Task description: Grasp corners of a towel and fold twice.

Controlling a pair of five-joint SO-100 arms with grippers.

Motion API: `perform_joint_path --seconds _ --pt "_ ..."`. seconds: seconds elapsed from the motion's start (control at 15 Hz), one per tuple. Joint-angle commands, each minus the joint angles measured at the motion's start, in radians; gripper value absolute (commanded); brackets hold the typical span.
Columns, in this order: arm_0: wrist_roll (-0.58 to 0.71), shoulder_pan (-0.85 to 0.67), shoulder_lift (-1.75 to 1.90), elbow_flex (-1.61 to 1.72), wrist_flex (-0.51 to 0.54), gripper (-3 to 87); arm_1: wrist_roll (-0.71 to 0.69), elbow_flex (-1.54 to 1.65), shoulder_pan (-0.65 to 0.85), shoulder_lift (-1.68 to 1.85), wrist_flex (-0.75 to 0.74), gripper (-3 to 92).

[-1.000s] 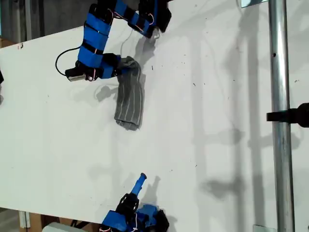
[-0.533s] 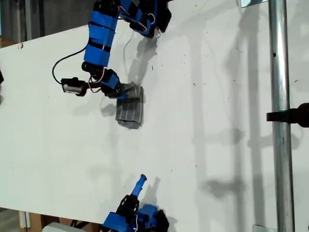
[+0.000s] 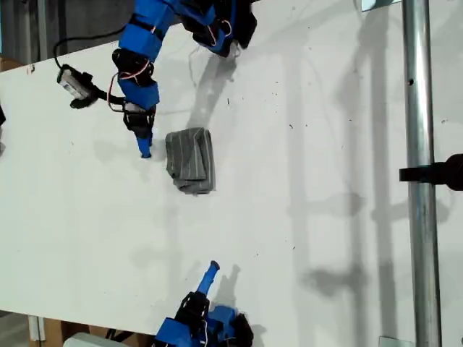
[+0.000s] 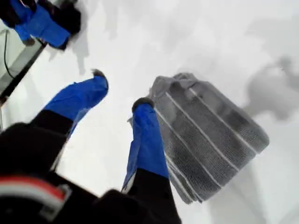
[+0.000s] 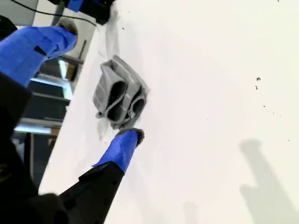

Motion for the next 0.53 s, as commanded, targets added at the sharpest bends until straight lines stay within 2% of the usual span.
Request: perform_joint_path --seconds 0.0,0.2,0.27,0.33,0.47 --pt "-0.012 0.0 0.015 0.038 -0.064 34.9 0.009 0.21 0.052 0.374 0.083 3.6" --pt "-0.002 0.011 0.222 0.272 -0.284 13.8 0.167 0.571 0.037 0.951 0.394 0.9" --pt "-0.008 0.009 0.347 0.374 -0.327 6.9 0.229 0.663 0.02 1.141 0.502 -0.4" --pt "-0.02 -0.003 0.483 0.463 -0.328 3.2 0.268 0.701 -0.009 1.149 0.557 -0.4" --pt "-0.029 -0.009 0.709 0.623 -0.33 -2.9 0.319 0.798 -0.044 1.158 0.565 -0.4"
